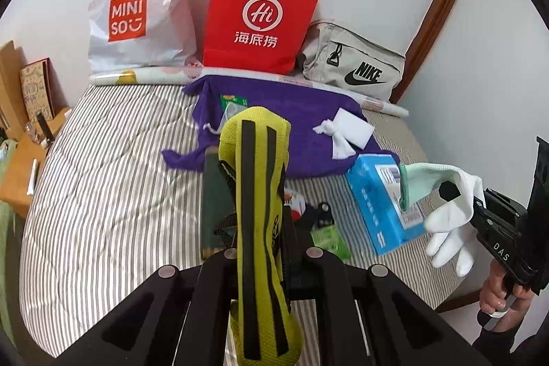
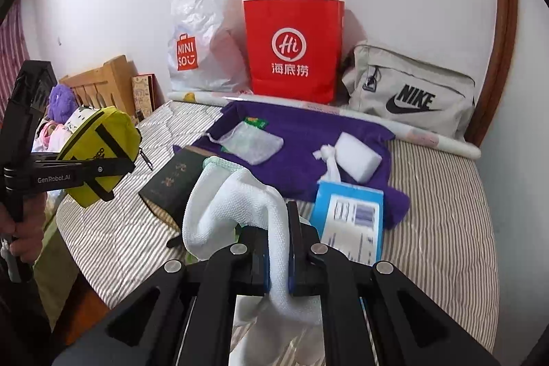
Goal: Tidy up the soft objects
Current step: 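Lift the yellow pouch with the left tool while the right tool carries the gloves toward the towel, then lower the pouch onto the towel with the left tool while the right tool releases the gloves there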
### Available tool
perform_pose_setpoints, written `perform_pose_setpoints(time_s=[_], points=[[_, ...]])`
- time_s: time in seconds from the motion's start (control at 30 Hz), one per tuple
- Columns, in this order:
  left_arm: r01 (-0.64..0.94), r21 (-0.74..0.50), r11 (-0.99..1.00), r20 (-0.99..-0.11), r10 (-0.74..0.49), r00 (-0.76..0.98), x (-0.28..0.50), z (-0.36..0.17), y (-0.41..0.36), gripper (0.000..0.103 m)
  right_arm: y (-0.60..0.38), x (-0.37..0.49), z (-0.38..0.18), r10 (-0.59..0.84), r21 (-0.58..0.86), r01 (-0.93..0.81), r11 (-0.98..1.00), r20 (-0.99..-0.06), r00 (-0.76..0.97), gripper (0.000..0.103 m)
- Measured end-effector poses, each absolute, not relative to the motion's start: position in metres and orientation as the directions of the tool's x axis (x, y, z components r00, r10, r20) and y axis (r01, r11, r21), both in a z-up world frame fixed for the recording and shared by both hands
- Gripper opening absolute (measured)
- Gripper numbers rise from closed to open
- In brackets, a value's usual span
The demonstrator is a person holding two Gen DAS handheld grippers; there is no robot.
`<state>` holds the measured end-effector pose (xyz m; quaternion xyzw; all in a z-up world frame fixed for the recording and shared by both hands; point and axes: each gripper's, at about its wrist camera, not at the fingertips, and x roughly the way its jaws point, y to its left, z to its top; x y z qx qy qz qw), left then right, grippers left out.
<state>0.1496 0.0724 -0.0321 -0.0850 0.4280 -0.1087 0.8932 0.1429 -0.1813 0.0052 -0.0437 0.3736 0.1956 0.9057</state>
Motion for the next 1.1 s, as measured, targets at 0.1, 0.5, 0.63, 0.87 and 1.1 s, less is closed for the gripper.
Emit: perform_pose_setpoints(time_s=[0.1,0.5,0.63,0.87,1.1], points=[[0.125,-0.238,0.963,-0.749,-0.264,0.608,0.162,-0.030,0.070,0.008,-0.179,0.155,0.007,0.327,0.072,-0.389,0.918,-0.691,0.644,0.007],[0.120,-0.261,0.958,-0.757,-0.280,0.591,0.210,-0.032,0.069,0.008,-0.177,0.203,0.005,0.311,0.073,-0.368,0.927,-0.700,0.643,0.007],[0.110,-0.265,0.958,-0.768,-0.279,0.576,0.231,-0.036,0.071,0.008,-0.174,0.221,0.000,0.311,0.085,-0.360,0.929,-0.706,0.637,0.007],[0.089,-0.282,0.955,-0.789,-0.284,0.545,0.271,-0.051,0.074,0.008,-0.171,0.256,-0.018,0.303,0.108,-0.335,0.936,-0.731,0.611,0.007],[0.062,-0.325,0.943,-0.809,-0.312,0.499,0.309,-0.067,0.077,0.008,-0.164,0.295,-0.039,0.289,0.111,-0.321,0.941,-0.757,0.585,0.007]])
